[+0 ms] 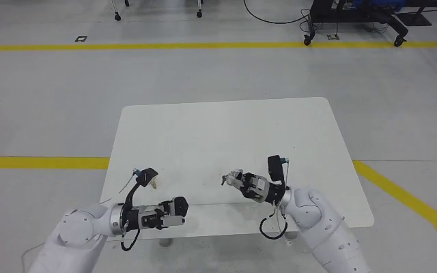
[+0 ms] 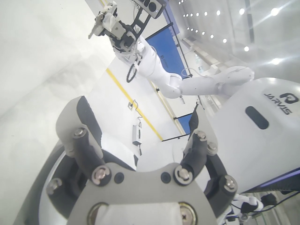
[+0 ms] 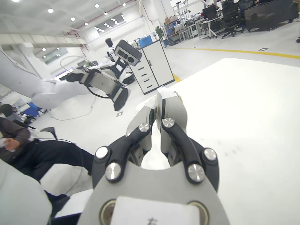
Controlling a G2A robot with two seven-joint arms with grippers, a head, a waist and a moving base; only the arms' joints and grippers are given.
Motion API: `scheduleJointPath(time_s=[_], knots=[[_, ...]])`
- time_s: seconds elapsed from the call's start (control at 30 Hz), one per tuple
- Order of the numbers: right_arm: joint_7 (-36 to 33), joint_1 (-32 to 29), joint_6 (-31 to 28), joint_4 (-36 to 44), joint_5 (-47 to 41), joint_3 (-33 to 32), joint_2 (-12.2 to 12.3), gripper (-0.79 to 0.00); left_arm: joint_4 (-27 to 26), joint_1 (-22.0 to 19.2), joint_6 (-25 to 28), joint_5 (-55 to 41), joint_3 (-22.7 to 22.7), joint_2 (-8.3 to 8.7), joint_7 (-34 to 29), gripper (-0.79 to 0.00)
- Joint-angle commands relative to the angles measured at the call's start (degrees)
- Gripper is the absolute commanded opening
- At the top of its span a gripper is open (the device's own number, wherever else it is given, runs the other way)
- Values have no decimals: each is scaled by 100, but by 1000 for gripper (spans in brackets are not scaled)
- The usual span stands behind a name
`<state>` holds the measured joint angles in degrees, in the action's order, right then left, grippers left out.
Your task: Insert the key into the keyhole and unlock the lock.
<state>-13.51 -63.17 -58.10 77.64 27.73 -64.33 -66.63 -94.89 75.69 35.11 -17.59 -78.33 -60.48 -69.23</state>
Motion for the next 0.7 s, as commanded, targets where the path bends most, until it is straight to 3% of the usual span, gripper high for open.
scheduleJointPath(time_s=[0.0,0.2,0.47,0.67], knots=[[-474,162,10,-128,-810,70,30,-785,41,-90,212,402,173,0,218,-37],[-1775,467,10,-307,-2424,305,151,-785,295,-371,523,541,551,-53,640,-108],[-2598,713,33,-501,-3323,454,229,-785,379,-595,597,614,808,-92,1052,-413],[-2780,760,43,-525,-3550,532,247,-785,379,-740,519,806,1078,-145,1414,-425]])
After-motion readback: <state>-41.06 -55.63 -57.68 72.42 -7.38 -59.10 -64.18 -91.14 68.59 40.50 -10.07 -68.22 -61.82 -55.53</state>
